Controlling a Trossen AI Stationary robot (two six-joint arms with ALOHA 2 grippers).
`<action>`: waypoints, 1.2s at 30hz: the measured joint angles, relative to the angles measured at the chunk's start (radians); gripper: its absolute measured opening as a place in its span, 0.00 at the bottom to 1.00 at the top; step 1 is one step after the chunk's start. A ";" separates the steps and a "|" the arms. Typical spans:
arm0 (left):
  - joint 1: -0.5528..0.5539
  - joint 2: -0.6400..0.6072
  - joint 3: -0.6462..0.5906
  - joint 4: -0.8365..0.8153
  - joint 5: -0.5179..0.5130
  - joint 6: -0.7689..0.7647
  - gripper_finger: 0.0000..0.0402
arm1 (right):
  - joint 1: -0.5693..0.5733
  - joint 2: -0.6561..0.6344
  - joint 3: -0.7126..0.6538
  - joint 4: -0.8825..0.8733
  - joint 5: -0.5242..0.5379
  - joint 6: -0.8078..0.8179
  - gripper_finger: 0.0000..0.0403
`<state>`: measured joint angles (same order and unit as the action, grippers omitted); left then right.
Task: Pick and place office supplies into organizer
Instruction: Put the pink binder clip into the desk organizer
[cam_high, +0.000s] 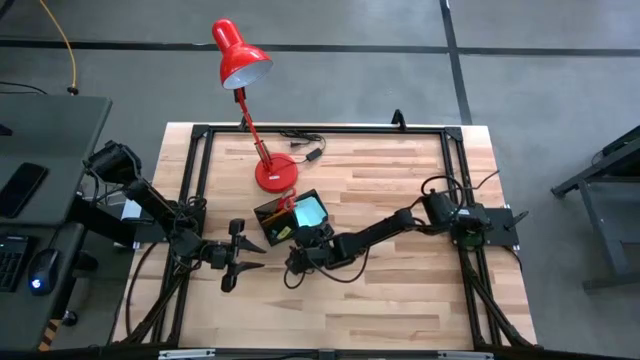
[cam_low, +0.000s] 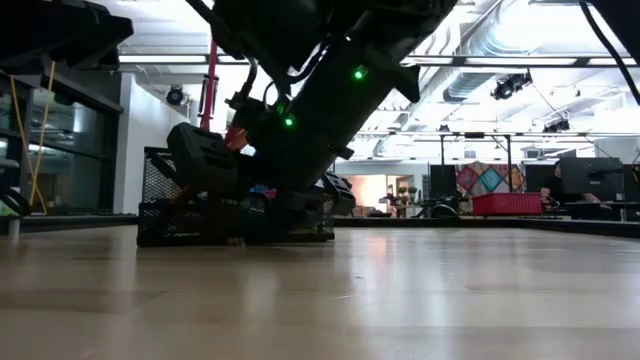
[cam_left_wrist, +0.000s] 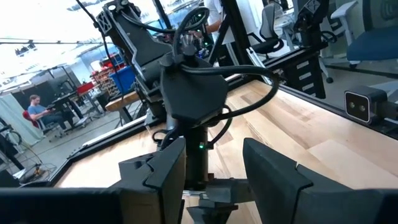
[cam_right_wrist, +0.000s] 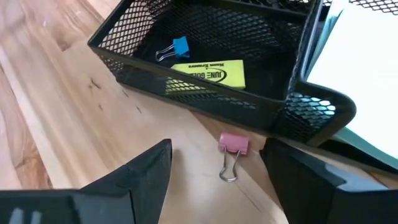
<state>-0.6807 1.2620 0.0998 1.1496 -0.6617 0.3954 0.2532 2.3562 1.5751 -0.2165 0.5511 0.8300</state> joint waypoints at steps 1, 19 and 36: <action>0.000 0.000 0.000 0.000 0.000 0.000 0.38 | -0.004 0.000 0.000 0.000 -0.009 0.000 0.62; 0.000 0.000 0.000 0.000 0.000 -0.008 0.38 | -0.013 -0.006 0.003 -0.094 -0.028 0.019 0.04; 0.000 0.000 0.000 -0.015 -0.005 -0.011 0.38 | 0.138 -0.086 -0.010 -0.120 0.060 -0.054 0.01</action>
<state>-0.6811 1.2617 0.0998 1.1348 -0.6669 0.3840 0.3909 2.2705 1.5650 -0.3370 0.6113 0.7763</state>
